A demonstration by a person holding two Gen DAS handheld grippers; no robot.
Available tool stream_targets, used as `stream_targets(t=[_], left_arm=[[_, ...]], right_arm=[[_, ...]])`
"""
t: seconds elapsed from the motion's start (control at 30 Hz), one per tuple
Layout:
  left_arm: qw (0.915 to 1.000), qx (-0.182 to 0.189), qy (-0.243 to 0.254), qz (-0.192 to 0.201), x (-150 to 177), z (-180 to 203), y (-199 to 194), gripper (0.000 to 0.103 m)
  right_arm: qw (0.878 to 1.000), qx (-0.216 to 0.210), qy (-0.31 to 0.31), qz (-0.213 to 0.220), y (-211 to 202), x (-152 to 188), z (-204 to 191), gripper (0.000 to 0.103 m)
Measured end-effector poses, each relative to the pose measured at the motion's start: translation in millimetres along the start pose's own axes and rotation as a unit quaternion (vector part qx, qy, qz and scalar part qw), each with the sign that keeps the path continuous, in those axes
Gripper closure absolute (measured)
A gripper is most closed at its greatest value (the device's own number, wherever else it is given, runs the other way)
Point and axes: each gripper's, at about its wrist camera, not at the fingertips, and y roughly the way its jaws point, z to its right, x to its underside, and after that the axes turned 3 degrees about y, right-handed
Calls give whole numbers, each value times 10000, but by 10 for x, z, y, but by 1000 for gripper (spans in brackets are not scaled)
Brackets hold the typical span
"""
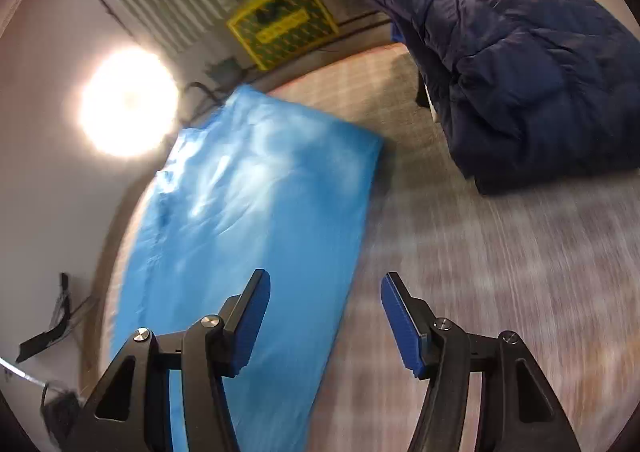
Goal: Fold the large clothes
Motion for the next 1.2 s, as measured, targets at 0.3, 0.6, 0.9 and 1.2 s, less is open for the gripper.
stream_targets(t=[0.3, 0.6, 0.9, 1.2], left_arm=[[9995, -55, -43, 304, 84, -52, -69, 103], [9976, -364, -253, 535, 360, -279, -337, 103], [9977, -360, -139, 564, 414, -235, -321, 103], [9969, -440, -196, 622, 502, -147, -320, 103]], right_arm=[[9972, -87, 737, 116, 506, -574, 327, 42], [9947, -833, 602, -85, 846, -783, 172, 60], [9915, -1151, 591, -109, 809, -869, 70, 83], [9966, -591, -496, 291, 962, -1027, -444, 103]])
